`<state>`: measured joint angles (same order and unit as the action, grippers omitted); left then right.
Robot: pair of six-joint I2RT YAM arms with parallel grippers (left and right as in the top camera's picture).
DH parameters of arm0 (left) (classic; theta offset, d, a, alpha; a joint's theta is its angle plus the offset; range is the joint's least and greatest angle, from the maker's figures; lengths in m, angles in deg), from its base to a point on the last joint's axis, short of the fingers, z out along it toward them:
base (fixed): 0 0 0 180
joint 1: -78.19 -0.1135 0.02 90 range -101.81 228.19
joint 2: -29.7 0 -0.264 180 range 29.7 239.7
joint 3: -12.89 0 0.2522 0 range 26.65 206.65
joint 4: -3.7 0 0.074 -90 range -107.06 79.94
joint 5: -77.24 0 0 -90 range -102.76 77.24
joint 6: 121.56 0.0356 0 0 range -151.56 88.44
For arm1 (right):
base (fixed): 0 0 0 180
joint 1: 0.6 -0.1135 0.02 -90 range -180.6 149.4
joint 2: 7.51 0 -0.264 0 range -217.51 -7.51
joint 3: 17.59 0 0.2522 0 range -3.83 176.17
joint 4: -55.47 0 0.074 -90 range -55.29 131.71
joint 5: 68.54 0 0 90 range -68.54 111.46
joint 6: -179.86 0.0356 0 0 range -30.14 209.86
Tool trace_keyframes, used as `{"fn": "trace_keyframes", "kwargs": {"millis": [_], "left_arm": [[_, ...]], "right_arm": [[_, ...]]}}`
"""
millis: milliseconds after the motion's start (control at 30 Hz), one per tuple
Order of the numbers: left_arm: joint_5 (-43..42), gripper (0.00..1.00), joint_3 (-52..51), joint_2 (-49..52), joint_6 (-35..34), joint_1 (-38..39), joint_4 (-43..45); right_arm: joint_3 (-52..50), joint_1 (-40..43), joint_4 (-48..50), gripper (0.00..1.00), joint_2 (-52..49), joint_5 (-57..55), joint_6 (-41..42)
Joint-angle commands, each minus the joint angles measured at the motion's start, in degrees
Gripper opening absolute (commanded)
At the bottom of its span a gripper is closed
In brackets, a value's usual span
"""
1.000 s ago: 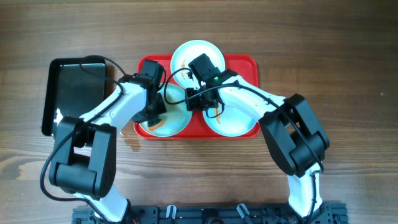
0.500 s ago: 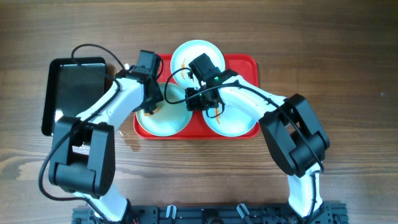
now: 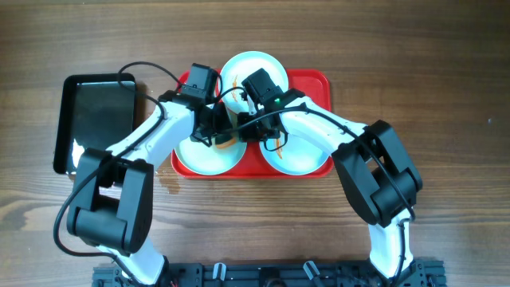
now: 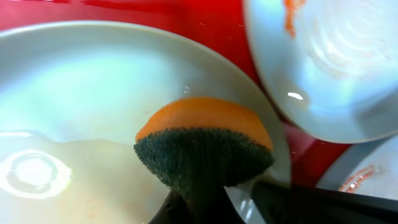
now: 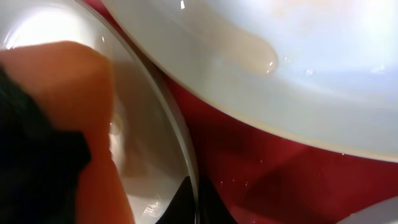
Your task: Clean dirty plates on tray and stack at the side
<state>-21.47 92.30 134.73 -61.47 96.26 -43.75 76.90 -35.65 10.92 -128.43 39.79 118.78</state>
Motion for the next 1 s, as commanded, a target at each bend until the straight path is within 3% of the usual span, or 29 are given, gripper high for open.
{"fn": "trace_keyframes", "kwargs": {"millis": [0, 400, 800, 967], "left_arm": [[-1.3, 0.04, 0.9, 0.9, -0.4, 0.8, 0.7], [2.5, 0.04, 0.9, 5.4, -0.4, 0.8, 3.6], [28.0, 0.04, 0.9, 5.6, -0.4, 0.8, -7.9], [28.7, 0.04, 0.9, 5.4, -0.4, 0.8, -12.5]], "right_arm": [[-0.3, 0.2, -0.1, 0.04, -1.5, -0.3, 0.7], [-0.3, 0.2, 0.0, 0.04, -1.5, -0.4, 0.7], [-0.3, 0.2, 0.0, 0.04, -1.5, -0.6, 1.0], [-0.3, 0.2, 0.1, 0.04, -1.5, -0.6, 1.0]]}}
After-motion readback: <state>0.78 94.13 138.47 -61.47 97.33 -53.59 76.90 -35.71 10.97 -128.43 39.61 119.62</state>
